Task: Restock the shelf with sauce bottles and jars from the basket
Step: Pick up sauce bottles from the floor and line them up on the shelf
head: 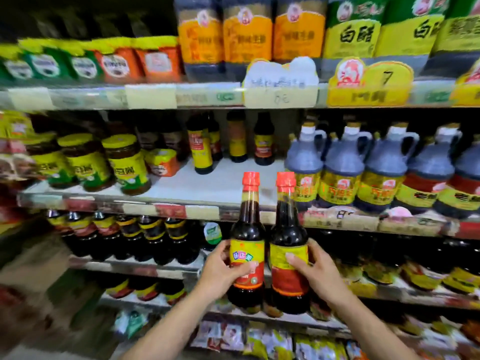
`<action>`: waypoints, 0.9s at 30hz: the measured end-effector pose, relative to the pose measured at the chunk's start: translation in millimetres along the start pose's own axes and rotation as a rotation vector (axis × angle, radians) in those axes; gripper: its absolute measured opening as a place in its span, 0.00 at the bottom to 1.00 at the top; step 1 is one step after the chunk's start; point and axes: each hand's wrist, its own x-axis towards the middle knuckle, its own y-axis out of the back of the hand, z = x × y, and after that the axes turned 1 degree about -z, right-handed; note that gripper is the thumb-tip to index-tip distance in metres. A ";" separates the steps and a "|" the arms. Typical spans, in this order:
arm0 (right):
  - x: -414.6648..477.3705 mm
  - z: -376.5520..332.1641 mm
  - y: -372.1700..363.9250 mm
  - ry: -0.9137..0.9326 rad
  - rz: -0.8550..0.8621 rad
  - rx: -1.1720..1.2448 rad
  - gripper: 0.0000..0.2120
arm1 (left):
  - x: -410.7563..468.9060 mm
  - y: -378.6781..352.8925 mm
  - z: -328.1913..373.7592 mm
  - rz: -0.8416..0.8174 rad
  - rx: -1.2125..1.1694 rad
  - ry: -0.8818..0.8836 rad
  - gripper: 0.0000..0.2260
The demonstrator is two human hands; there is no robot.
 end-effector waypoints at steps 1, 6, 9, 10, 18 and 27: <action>7.8 -4.5 -15.4 0.006 -0.002 0.005 0.13 | 7.4 15.4 1.9 0.004 -0.004 -0.009 0.20; 60.3 -28.4 -82.8 0.044 0.048 0.038 0.10 | 54.7 90.6 17.2 -0.001 0.010 -0.077 0.20; 90.4 -45.6 -103.2 0.070 0.074 0.075 0.08 | 88.1 120.1 31.9 -0.035 -0.006 -0.099 0.19; 98.3 -52.5 -106.4 0.081 0.081 0.072 0.08 | 99.6 125.8 36.9 -0.057 -0.019 -0.103 0.20; 162.4 -68.1 -95.9 0.099 0.225 -0.058 0.20 | 169.5 122.7 70.0 -0.124 -0.049 -0.134 0.22; 215.7 -67.7 -92.8 0.099 0.418 -0.087 0.19 | 217.9 101.0 75.9 0.026 -0.079 -0.155 0.28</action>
